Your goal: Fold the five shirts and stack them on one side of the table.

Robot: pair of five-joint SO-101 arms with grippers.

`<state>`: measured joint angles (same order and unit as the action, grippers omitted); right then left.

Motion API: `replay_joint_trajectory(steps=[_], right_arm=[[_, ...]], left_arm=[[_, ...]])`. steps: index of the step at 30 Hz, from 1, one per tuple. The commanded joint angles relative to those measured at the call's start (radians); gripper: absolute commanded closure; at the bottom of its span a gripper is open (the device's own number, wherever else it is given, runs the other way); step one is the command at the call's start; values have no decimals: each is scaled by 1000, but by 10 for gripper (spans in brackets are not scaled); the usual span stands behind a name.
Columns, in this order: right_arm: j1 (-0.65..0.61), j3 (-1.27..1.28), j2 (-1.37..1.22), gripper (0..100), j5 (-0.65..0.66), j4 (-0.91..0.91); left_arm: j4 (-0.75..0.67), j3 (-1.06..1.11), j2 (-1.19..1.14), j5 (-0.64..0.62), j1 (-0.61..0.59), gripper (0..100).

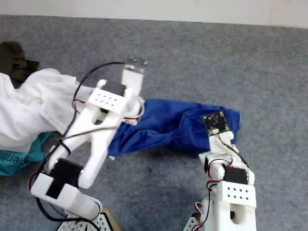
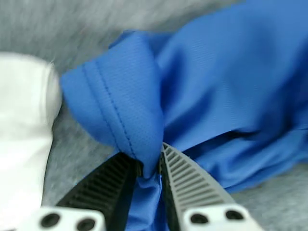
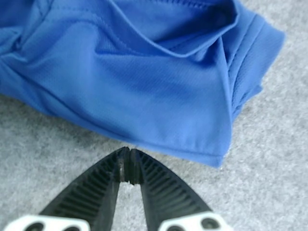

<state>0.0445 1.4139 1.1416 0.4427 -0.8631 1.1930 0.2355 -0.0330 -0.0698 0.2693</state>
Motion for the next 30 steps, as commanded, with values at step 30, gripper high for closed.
replay_joint_trajectory(steps=[30], right_arm=[[509,7,13,988,-436,180]], left_arm=[[287,-1075,-533,-184,427,940]])
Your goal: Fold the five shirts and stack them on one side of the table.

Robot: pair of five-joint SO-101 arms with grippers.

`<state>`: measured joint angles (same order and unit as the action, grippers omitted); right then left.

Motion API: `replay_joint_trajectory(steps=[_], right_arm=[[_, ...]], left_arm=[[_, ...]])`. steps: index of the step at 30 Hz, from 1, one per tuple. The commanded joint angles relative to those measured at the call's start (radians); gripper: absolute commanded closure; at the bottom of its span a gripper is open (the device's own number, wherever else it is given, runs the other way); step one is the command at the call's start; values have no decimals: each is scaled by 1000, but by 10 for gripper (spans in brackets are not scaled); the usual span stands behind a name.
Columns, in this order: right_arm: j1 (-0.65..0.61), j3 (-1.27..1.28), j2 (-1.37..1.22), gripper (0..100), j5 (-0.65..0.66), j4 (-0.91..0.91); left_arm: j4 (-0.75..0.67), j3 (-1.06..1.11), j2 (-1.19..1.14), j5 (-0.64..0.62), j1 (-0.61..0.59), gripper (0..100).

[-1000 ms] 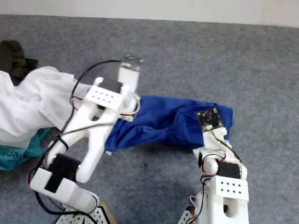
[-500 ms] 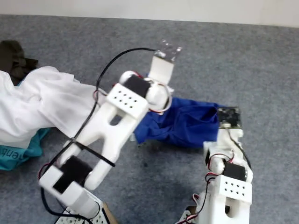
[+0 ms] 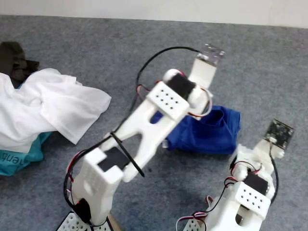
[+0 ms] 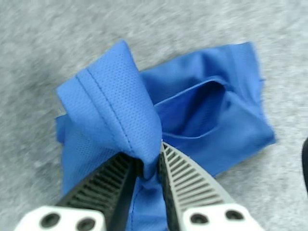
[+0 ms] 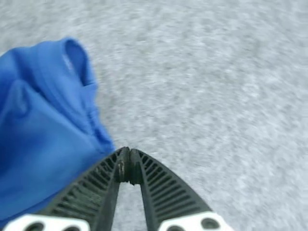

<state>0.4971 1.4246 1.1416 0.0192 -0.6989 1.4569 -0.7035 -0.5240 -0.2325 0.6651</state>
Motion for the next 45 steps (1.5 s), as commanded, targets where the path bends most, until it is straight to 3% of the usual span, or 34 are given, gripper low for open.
replay_joint_trajectory(steps=[1,14,21,35,41,45], right_arm=[[73,-4,13,988,-12,15],[170,-2,13,988,-12,12],[168,-2,13,988,-12,12],[166,-1,13,988,-12,12],[163,-10,13,988,-12,12],[91,-13,13,988,-11,12]], left_arm=[[26,-170,-74,-38,36,940],[29,-610,-363,-77,143,940],[25,-654,-415,-77,183,927],[51,-713,-437,-77,188,440],[299,-885,-334,-78,65,394],[324,-820,-262,-80,-113,395]])
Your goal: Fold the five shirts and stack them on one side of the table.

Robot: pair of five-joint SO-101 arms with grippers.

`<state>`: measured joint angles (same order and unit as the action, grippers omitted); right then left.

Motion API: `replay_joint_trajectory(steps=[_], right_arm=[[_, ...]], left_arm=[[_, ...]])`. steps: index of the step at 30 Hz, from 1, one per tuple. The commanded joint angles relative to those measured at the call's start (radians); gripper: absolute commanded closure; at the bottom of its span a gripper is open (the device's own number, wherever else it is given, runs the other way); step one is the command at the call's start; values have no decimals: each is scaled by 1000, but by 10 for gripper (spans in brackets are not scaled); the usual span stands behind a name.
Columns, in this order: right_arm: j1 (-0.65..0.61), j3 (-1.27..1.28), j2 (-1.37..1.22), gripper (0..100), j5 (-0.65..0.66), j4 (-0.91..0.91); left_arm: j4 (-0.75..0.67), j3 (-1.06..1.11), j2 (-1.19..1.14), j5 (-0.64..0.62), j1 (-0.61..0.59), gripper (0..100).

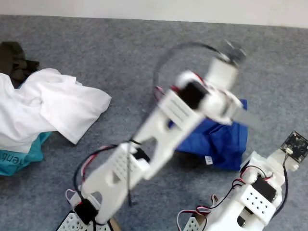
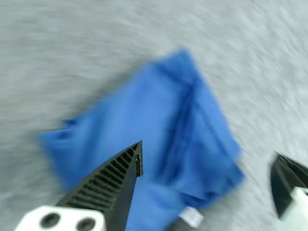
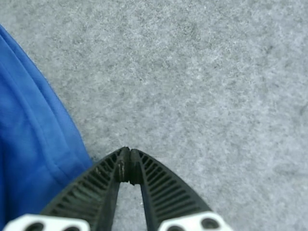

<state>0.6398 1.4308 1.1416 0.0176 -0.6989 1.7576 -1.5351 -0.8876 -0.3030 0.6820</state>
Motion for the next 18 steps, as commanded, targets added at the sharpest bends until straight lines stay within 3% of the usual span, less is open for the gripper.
replay_joint_trajectory(steps=[1,6,12,18], right_arm=[[-81,-31,13,988,-9,10],[-203,-171,4,988,-5,-116],[-390,-352,4,988,-8,-280],[-564,-423,2,988,-11,-338]], left_arm=[[23,51,117,-9,-168,395],[23,312,199,-9,-282,395],[21,605,286,-28,-289,425],[17,736,332,-89,-291,748]])
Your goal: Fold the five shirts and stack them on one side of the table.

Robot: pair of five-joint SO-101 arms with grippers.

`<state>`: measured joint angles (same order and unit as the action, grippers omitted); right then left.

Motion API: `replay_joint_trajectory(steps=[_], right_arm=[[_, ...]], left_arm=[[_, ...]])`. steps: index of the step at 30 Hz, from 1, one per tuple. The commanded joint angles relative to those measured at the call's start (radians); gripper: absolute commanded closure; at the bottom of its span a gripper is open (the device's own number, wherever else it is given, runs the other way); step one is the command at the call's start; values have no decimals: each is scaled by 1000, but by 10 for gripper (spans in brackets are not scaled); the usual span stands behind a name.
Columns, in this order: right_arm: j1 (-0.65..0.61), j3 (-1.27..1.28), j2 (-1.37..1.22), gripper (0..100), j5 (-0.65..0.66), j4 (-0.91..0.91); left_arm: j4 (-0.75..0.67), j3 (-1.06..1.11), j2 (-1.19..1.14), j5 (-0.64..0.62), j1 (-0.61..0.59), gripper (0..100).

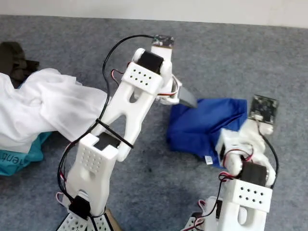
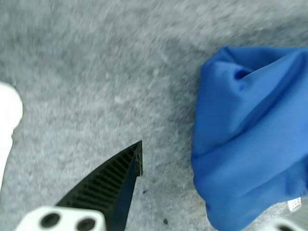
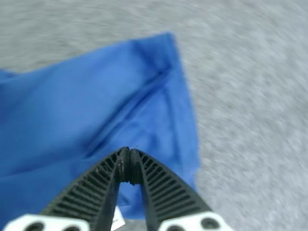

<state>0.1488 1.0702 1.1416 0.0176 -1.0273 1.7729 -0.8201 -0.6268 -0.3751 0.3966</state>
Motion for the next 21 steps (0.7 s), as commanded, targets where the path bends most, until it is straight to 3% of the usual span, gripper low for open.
replay_joint_trajectory(steps=[1,3,9,21], right_arm=[[-107,-61,2,988,-17,-10],[-182,-36,2,988,-69,-8],[-398,110,10,988,-95,105],[-458,188,4,988,-94,312]], left_arm=[[2,24,67,-17,-5,795],[0,25,48,-17,-2,841],[-54,25,-41,-17,-4,835],[-256,21,-104,-17,-1,835]])
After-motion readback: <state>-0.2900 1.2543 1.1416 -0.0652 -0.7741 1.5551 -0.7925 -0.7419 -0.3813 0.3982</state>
